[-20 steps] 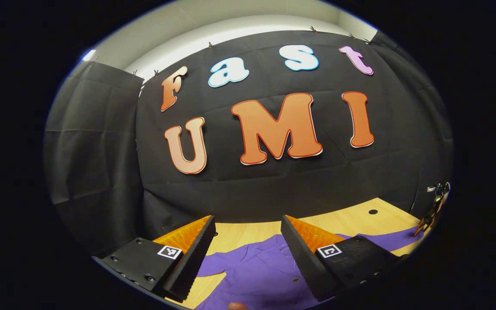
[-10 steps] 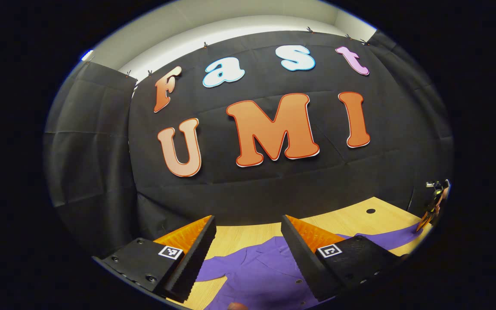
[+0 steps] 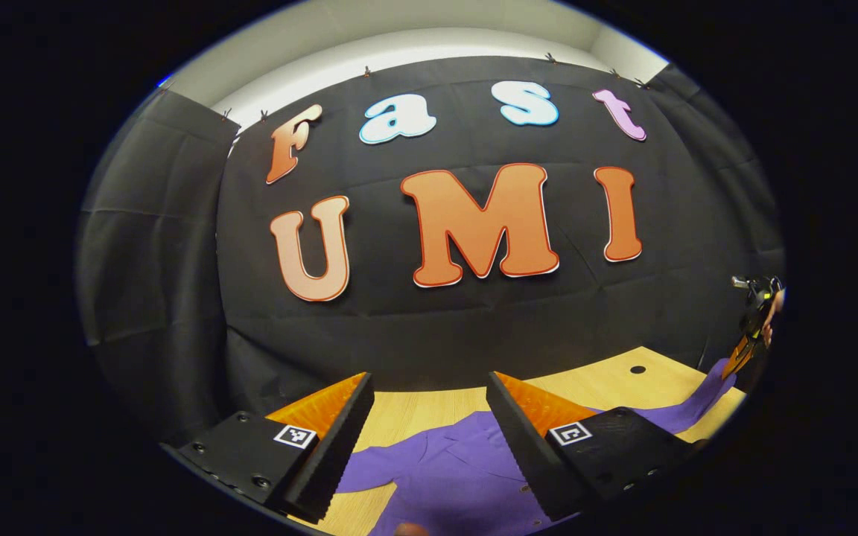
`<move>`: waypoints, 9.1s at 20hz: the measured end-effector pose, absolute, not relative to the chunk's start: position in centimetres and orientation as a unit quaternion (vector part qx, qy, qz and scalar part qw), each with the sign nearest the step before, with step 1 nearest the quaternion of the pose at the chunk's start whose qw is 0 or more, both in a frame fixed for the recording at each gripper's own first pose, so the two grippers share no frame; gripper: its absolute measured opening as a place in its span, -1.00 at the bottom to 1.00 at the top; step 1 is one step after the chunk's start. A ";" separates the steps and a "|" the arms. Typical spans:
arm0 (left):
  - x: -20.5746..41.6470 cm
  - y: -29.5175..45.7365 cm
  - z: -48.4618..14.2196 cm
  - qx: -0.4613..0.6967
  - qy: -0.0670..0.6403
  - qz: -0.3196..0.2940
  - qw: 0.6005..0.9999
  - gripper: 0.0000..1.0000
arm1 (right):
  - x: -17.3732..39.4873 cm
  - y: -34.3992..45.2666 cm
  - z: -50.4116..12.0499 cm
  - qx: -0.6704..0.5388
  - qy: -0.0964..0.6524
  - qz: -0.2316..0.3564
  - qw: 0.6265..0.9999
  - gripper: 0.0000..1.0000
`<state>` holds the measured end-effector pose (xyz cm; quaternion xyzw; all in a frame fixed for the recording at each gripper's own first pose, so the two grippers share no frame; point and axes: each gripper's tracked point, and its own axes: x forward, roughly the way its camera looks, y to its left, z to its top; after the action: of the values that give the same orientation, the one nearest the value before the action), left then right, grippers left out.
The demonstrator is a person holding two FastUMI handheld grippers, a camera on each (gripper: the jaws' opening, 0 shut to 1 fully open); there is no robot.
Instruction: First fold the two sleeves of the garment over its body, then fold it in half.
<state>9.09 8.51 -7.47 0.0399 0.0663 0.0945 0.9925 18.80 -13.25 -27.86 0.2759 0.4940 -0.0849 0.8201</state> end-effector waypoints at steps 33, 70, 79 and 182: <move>5.0 30.3 -16.0 0.043 0.157 0.198 0.967 0.96 | 22.2 28.0 -13.8 0.169 0.436 0.211 0.858 -0.32; -0.3 42.3 -47.9 -0.243 0.631 0.213 0.705 0.96 | 14.4 11.8 -6.3 0.084 0.197 0.055 0.975 0.90; -0.7 43.2 -49.3 -0.224 0.672 0.240 0.664 0.59 | 13.8 11.3 -7.3 0.096 0.204 0.054 0.973 0.90; -11.2 14.7 -42.3 -0.032 0.607 0.010 0.794 0.94 | -6.7 7.0 -39.7 0.079 0.542 0.119 0.828 0.92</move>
<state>-11.21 14.69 -42.35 -0.0319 0.6069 0.0103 0.7941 -6.67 6.96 -39.66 0.0787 0.5422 0.1188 0.8280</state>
